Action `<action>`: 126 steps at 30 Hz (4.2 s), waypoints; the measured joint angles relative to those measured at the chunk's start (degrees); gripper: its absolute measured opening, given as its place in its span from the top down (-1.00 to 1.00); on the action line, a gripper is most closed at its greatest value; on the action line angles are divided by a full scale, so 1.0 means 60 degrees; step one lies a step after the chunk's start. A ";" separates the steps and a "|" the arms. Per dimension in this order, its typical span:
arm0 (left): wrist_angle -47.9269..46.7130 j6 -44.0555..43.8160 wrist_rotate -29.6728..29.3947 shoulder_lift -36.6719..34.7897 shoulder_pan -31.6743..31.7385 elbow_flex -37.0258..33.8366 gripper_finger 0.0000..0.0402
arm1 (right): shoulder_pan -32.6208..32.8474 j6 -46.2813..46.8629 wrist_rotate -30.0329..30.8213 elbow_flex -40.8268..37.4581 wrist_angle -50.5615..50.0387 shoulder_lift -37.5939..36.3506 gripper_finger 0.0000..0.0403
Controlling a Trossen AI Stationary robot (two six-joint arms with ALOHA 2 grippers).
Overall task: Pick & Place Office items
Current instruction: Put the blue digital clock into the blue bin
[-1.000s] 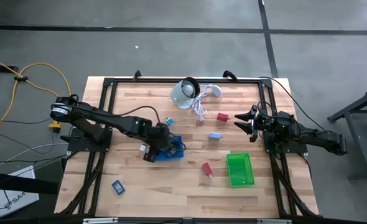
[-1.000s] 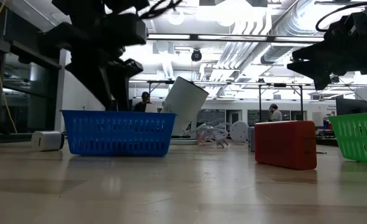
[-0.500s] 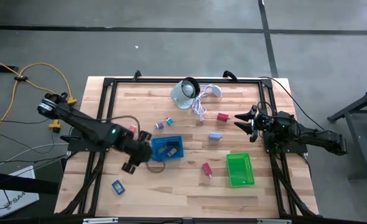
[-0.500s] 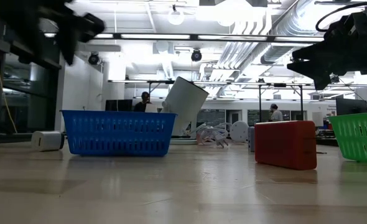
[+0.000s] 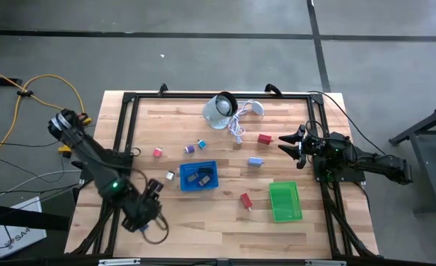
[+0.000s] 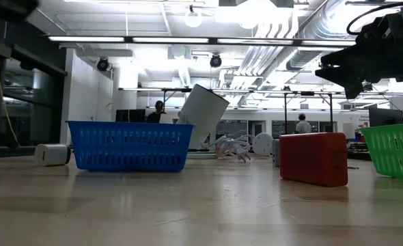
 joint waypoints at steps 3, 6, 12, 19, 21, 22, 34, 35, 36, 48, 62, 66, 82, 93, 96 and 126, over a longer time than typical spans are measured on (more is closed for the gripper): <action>-0.0007 -0.0292 -0.0071 0.0106 -0.0612 -0.0004 0.05 | 0.0000 0.0000 0.0000 0.0000 0.0000 0.0000 0.11; 0.0034 -0.0468 -0.0142 0.0171 -0.1101 -0.0071 0.05 | 0.0000 0.0000 -0.0004 -0.0001 0.0000 0.0000 0.11; 0.0676 -0.0550 -0.0344 0.0161 -0.1875 -0.0758 0.05 | 0.0000 0.0000 0.0004 -0.0001 0.0000 -0.0003 0.11; 0.2214 -0.0751 -0.0095 0.0160 -0.2532 -0.1962 0.05 | 0.0000 0.0000 0.0007 0.0000 0.0000 0.0000 0.11; 0.2536 -0.0755 -0.0086 0.0160 -0.2682 -0.2203 0.05 | 0.0000 0.0000 0.0007 0.0001 0.0000 0.0000 0.11; 0.2737 -0.0777 -0.0064 0.0160 -0.2735 -0.2313 0.05 | 0.0000 0.0000 0.0007 -0.0001 0.0000 0.0000 0.11; 0.3592 -0.0959 0.0441 0.0156 -0.2795 -0.3112 0.05 | 0.0000 0.0000 0.0011 0.0002 0.0000 0.0000 0.11; 0.3594 -0.0946 0.0481 0.0156 -0.2795 -0.3126 0.05 | 0.0000 0.0000 0.0011 0.0002 0.0000 0.0000 0.11; 0.3581 -0.0934 0.0516 0.0156 -0.2795 -0.3129 0.04 | 0.0000 0.0000 0.0011 -0.0001 0.0000 0.0000 0.11; 0.3700 -0.0926 0.0378 0.0153 -0.2788 -0.3286 -0.20 | 0.0000 0.0000 0.0011 0.0002 0.0000 0.0000 0.11; 0.4343 -0.1186 0.0379 0.0164 -0.2788 -0.3908 -0.21 | 0.0000 0.0000 0.0006 0.0000 0.0000 0.0000 0.11; 0.4467 -0.1236 0.0381 0.0167 -0.2788 -0.4041 -0.21 | 0.0000 0.0000 0.0000 0.0002 0.0000 0.0000 0.11; 0.4568 -0.1247 0.0446 0.0448 -0.2788 -0.4069 -0.21 | 0.0000 0.0004 -0.0004 0.0002 0.0000 0.0000 0.11; 0.4602 -0.1243 0.0454 0.0452 -0.2788 -0.4069 -0.12 | 0.0000 0.0000 -0.0007 -0.0001 0.0000 0.0000 0.11; 0.4619 -0.1240 0.0479 0.0452 -0.2788 -0.4069 -0.06 | 0.0000 0.0000 -0.0007 0.0001 0.0000 0.0000 0.11; 0.4639 -0.1202 0.0564 -0.0017 -0.2082 -0.4051 0.21 | 0.0000 0.0000 -0.0007 0.0001 0.0000 -0.0002 0.11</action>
